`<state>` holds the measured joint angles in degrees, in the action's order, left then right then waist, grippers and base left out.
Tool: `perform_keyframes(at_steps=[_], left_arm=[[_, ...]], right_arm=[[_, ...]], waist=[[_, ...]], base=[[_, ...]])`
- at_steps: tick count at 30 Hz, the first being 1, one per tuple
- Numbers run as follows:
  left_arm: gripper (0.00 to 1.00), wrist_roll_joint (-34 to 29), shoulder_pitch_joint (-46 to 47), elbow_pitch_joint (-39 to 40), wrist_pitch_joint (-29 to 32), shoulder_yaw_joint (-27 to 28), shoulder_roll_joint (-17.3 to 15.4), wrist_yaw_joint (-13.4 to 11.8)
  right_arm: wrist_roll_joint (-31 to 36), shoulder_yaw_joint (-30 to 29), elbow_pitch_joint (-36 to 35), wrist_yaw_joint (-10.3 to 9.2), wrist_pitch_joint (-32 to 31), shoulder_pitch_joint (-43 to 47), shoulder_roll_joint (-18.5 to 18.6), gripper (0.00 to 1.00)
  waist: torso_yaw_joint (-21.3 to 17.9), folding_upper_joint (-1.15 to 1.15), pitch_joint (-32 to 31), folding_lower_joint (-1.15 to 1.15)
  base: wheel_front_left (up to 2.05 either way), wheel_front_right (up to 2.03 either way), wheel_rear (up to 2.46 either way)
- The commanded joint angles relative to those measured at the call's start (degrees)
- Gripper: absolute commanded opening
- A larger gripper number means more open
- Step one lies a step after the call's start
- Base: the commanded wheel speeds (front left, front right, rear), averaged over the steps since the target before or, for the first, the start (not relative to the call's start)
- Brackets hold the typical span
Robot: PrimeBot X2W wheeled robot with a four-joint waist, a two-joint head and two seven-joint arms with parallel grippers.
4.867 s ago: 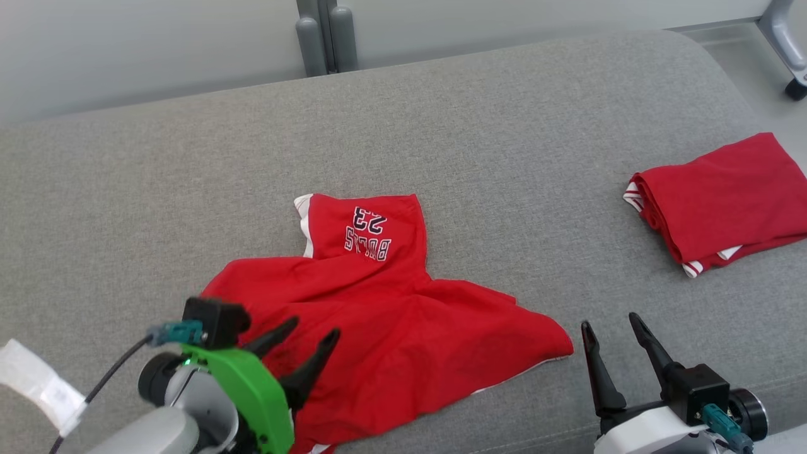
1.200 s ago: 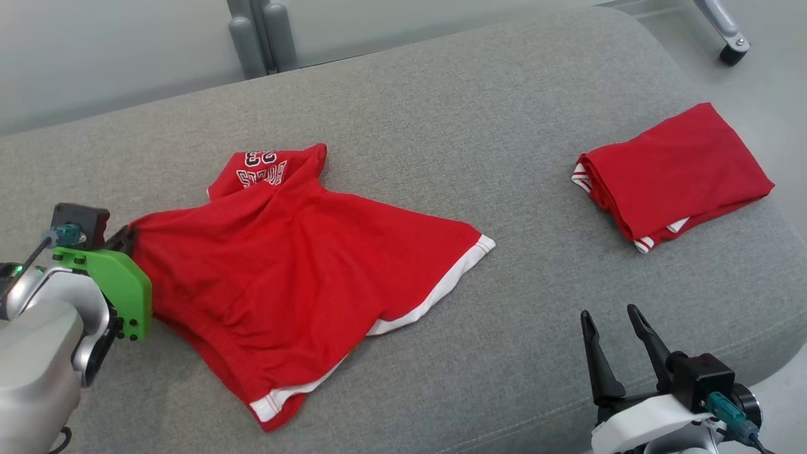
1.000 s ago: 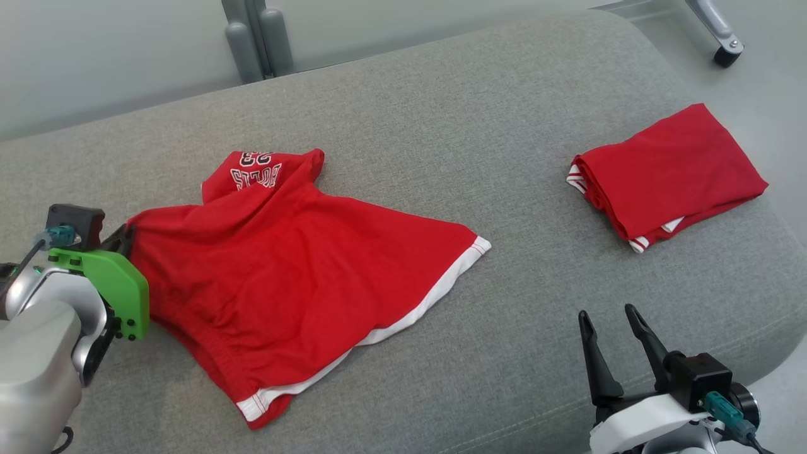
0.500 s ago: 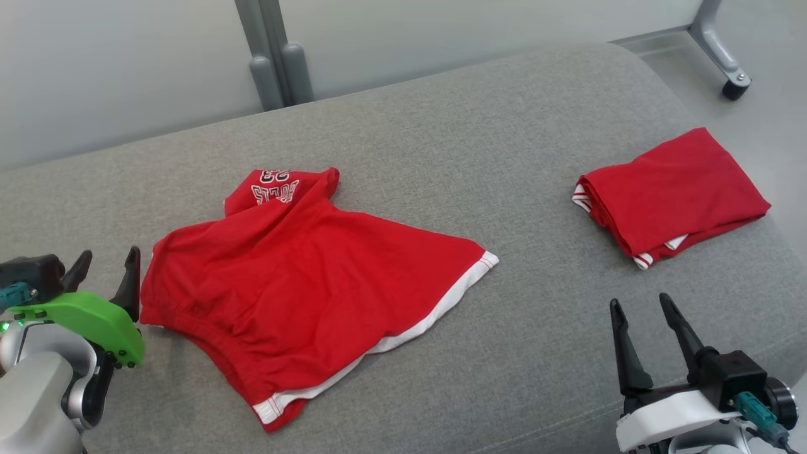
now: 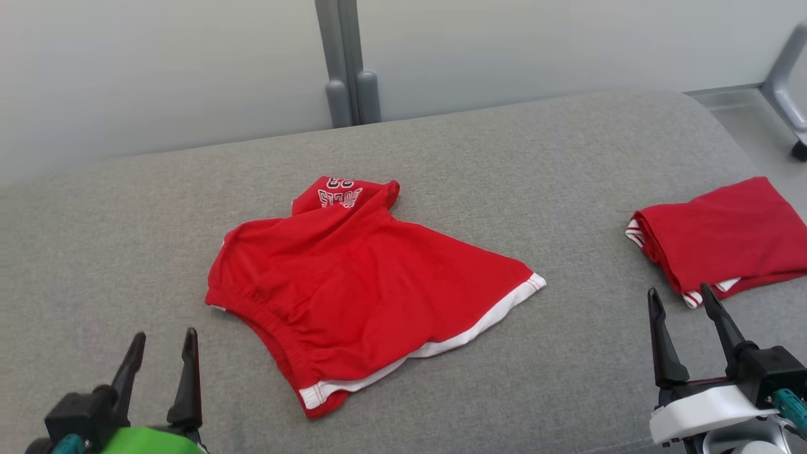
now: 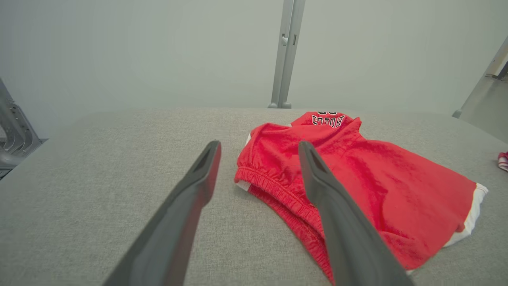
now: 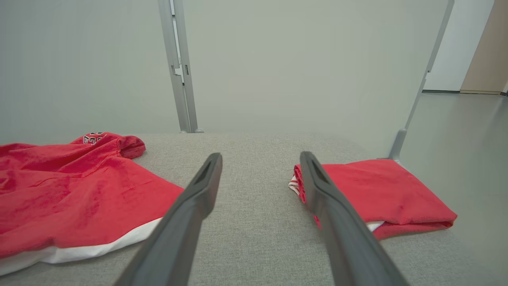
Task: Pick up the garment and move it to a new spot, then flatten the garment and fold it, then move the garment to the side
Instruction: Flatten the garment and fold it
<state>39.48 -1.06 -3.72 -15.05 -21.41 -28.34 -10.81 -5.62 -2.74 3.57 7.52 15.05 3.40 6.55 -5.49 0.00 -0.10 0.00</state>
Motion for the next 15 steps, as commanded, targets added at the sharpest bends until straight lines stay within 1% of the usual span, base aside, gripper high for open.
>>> perform_keyframes(at_steps=[1, 3, 4, 8, 12, 15], left_arm=[[1.00, -2.4, -2.5, 0.6, -0.1, 1.3, 1.1, 0.5], [1.00, -4.8, -4.7, 1.2, -0.1, 3.0, 3.0, 1.5], [1.00, -4.8, -4.7, 1.2, -0.1, 3.0, 3.0, 1.5], [1.00, -9.6, -8.8, 0.3, -0.1, 5.0, 4.9, 4.4], [1.00, -11.8, -11.6, -1.4, -0.1, 7.7, 6.6, 7.1], [1.00, -13.0, -13.5, -2.3, -0.1, 10.1, 8.2, 8.6]], right_arm=[[-0.2, -0.3, 0.4, -0.08, 0.2, 1.3, 0.0, 1.00], [-0.3, -0.4, 1.0, -0.08, 0.2, 1.8, -0.1, 1.00], [-0.3, -0.4, 1.0, -0.08, 0.2, 1.8, -0.1, 1.00], [-0.4, -0.5, 2.2, -0.08, 0.2, 3.4, -0.2, 1.00], [-0.3, -1.1, 3.6, -0.08, 0.2, 4.5, -0.2, 1.00], [0.0, -1.1, 4.5, -0.08, 0.2, 4.9, 0.2, 1.00]], waist=[[2.4, 0.00, -1.6, 0.00], [3.2, 0.00, -2.0, 0.00], [3.2, 0.00, -2.0, 0.00], [4.3, 0.00, -2.9, 0.00], [4.5, 0.00, -4.0, 0.00], [4.1, 0.00, -4.9, 0.00]], base=[[0.00, 0.00, 0.00], [0.00, 0.00, 0.00], [0.00, 0.00, 0.00], [0.00, 0.00, 0.00], [0.00, 0.00, 0.00], [0.00, 0.00, 0.00]])
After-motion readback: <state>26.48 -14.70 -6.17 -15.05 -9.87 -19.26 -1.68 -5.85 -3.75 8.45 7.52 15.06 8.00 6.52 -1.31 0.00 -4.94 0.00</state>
